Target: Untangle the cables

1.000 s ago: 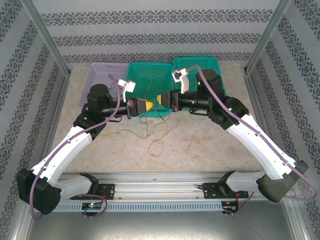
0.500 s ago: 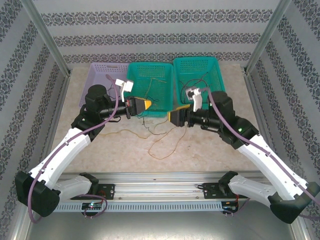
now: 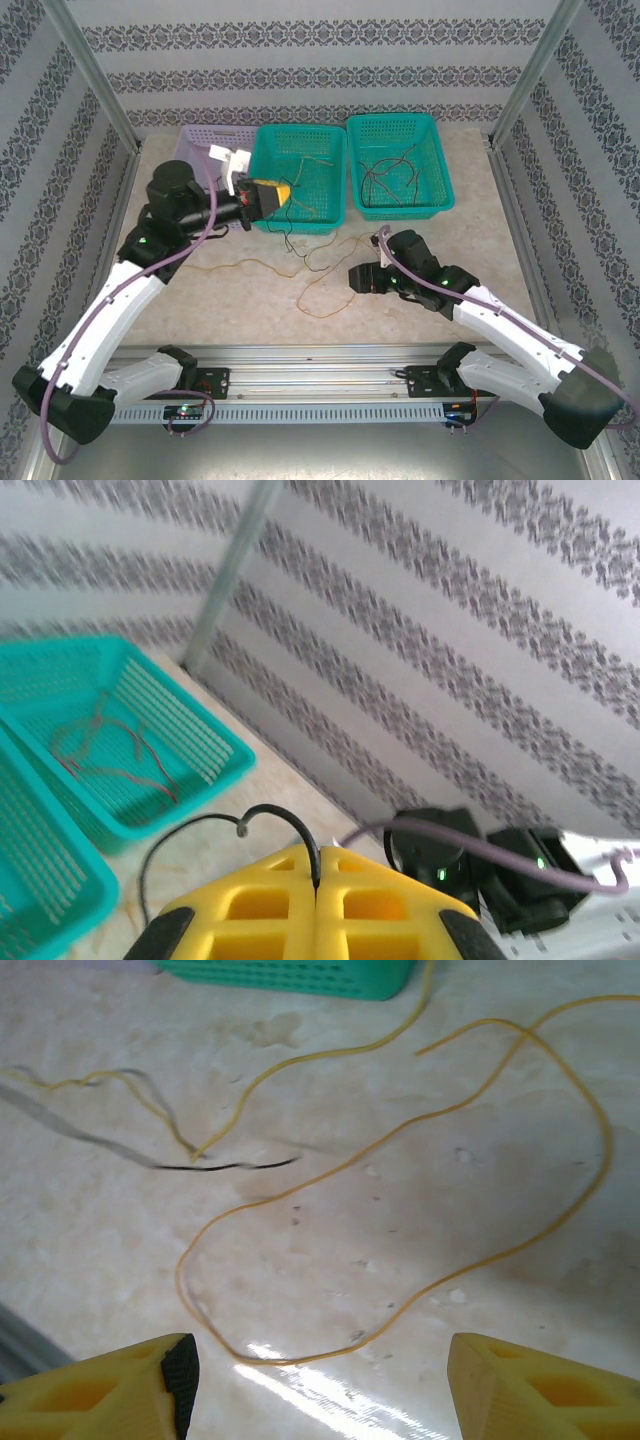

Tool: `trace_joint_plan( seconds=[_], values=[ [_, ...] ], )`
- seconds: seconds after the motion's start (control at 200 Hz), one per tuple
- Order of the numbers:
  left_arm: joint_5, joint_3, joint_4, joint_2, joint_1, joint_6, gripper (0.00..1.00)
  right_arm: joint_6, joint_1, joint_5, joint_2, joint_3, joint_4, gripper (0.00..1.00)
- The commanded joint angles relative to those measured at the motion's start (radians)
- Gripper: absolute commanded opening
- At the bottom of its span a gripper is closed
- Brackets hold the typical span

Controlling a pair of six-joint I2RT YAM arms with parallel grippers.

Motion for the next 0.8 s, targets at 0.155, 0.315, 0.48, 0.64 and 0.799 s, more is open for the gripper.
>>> trace_joint_plan(
  seconds=[0.155,0.315,0.48,0.64,0.799],
  values=[
    [-0.395,0.221,-0.166,-0.001,0.0,0.154,0.0,0.091,0.014,0.056,0.089,-0.093,0.042,0.67],
    [-0.542,0.38,-0.219,0.06,0.011,0.234,0.0,0.11,0.02,0.039,0.117,-0.127,0.095,0.67],
    [-0.634,0.482,-0.221,0.128,0.023,0.308,0.0,0.134,0.02,0.026,0.148,-0.158,0.156,0.67],
    [-0.717,0.531,-0.218,0.195,0.043,0.378,0.0,0.152,0.023,0.019,0.196,-0.171,0.199,0.67],
    [-0.78,0.536,-0.194,0.242,0.085,0.405,0.0,0.176,0.023,0.013,0.222,-0.183,0.26,0.66]
  ],
)
